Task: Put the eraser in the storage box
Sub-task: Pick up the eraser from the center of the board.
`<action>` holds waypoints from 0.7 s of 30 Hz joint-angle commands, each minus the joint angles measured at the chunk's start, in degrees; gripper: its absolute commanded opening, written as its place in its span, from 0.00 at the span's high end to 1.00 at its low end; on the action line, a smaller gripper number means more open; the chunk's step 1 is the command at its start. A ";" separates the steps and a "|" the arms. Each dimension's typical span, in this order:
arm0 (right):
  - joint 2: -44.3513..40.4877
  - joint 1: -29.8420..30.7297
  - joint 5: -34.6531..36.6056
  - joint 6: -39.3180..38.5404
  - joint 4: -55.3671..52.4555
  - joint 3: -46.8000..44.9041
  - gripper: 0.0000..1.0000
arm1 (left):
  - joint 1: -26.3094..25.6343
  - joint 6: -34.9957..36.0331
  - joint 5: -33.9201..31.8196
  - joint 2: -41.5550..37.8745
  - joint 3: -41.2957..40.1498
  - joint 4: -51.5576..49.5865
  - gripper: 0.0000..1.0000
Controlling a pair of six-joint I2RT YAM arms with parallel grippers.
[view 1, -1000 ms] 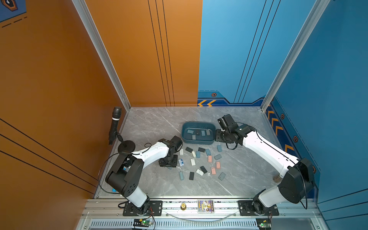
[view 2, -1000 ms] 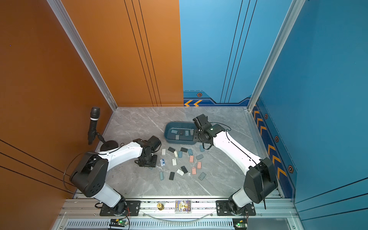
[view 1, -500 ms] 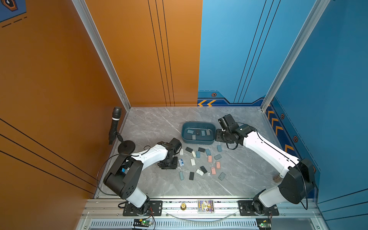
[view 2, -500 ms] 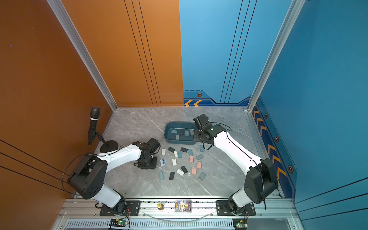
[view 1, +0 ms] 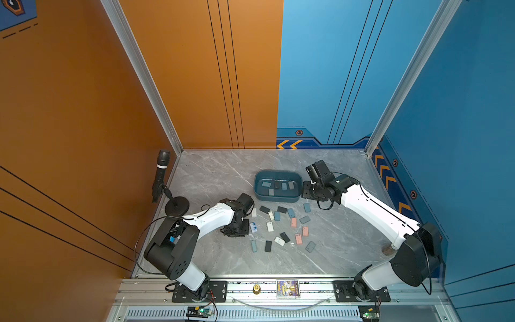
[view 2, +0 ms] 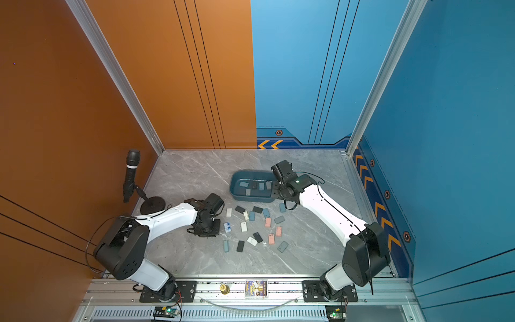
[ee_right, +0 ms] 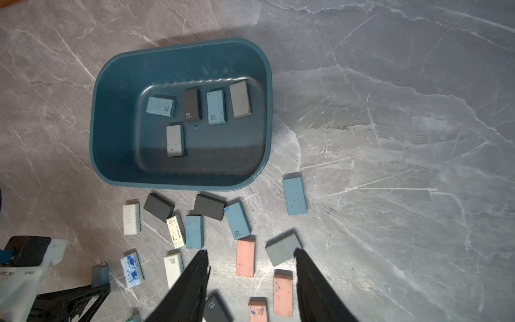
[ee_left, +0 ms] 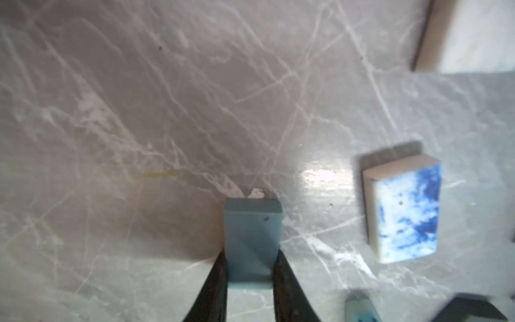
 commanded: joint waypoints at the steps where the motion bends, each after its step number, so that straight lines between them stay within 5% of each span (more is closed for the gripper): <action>1: -1.71 -0.33 0.41 0.69 0.24 -0.47 0.48 | 0.01 -0.39 1.00 -2.31 -0.41 -0.87 0.74; 14: -2.69 -0.46 0.71 0.86 0.22 -1.62 0.48 | 0.19 0.41 0.57 -9.79 6.85 -4.17 0.75; 21: -5.40 -0.90 1.32 1.35 0.28 -4.06 0.48 | 0.55 3.29 1.97 -4.71 18.98 -4.36 0.75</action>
